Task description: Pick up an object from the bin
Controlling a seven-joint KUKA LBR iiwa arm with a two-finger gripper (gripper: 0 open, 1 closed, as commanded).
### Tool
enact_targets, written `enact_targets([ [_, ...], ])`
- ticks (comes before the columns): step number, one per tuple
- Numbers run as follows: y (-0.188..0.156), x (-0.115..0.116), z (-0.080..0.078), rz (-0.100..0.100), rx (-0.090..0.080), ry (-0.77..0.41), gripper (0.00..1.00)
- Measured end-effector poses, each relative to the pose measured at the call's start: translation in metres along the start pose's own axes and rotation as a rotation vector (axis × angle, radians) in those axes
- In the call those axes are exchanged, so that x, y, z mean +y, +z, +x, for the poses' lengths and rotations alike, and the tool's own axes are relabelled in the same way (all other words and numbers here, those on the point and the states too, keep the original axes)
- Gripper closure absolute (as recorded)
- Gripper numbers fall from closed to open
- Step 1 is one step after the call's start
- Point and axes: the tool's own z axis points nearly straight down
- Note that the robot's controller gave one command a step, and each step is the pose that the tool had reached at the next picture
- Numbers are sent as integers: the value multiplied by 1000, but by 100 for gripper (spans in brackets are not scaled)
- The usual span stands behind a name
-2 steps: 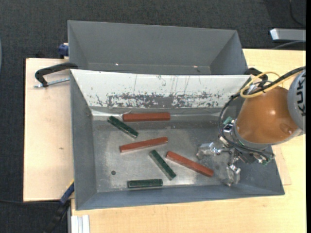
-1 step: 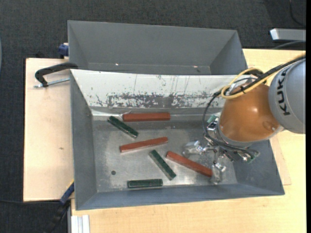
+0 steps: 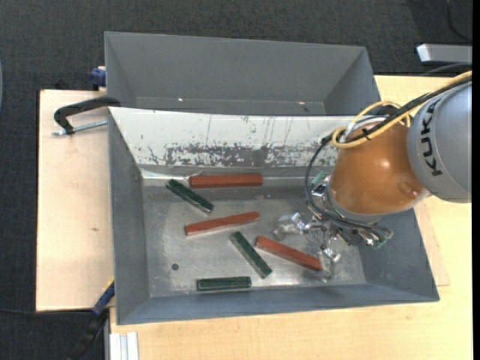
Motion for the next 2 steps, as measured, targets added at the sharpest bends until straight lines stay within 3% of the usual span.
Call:
enact_targets([
  [1,14,28,-14,-1,6,36,100],
  [2,14,28,-14,-1,6,36,100],
])
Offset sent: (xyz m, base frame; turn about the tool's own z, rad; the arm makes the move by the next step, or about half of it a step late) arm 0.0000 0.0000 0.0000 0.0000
